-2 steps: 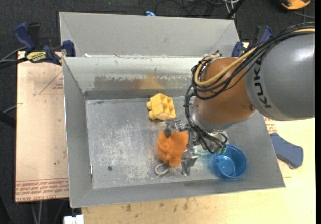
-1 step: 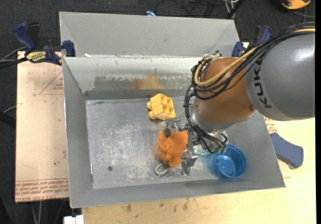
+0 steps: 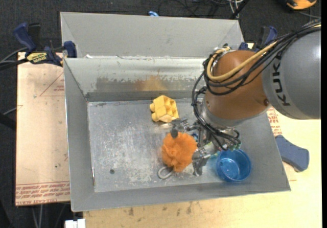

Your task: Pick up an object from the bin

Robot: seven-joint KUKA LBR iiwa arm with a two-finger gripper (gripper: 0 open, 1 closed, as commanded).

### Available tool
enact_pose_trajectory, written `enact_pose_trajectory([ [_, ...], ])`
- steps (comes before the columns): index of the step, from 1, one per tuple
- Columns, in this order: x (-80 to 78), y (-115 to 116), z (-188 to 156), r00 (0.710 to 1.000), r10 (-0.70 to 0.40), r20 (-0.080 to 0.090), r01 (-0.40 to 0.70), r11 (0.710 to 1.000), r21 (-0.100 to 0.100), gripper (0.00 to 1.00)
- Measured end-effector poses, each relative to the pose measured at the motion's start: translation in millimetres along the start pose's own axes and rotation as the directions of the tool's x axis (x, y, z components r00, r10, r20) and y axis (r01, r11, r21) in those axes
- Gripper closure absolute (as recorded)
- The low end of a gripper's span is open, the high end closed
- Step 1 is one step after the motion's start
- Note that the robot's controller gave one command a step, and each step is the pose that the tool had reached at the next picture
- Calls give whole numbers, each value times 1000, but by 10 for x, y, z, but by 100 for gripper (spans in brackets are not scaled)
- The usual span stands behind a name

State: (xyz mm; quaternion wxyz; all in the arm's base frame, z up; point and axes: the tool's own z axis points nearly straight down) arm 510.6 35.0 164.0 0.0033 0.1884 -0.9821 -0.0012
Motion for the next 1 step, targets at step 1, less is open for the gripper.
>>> enact_pose_trajectory([
  [1, -226, 76, 910, 985, -173, 8, 173, 985, 2, 100],
])
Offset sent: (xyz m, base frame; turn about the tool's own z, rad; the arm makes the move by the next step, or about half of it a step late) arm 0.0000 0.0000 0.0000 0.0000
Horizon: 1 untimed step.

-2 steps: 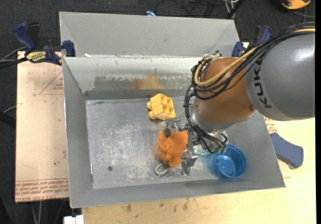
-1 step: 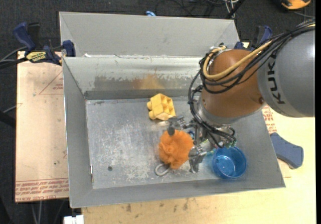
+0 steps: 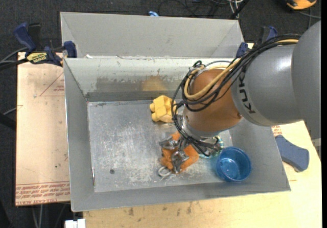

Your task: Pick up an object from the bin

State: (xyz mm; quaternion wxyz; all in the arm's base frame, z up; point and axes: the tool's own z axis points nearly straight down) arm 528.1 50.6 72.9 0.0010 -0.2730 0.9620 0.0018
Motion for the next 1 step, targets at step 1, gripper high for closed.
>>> enact_pose_trajectory([
  [1, 0, 0, 0, 1000, 0, 0, 0, 1000, 0, 100],
])
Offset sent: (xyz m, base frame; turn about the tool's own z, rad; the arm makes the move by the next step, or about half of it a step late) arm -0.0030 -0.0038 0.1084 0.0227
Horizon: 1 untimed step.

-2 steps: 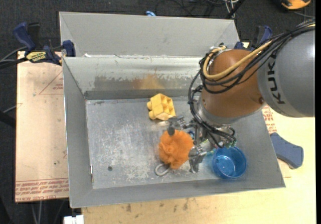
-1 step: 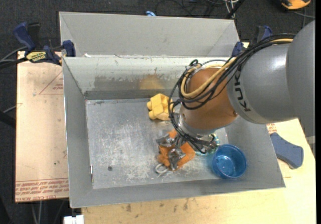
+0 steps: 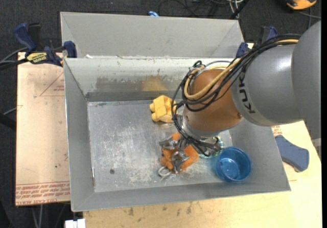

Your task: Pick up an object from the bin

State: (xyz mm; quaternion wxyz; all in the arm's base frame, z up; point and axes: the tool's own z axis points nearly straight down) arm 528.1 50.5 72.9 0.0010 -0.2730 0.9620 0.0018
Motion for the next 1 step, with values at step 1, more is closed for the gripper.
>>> enact_pose_trajectory([
  [1, 34, -9, -1080, 1000, 25, 0, -25, 1000, 2, 100],
])
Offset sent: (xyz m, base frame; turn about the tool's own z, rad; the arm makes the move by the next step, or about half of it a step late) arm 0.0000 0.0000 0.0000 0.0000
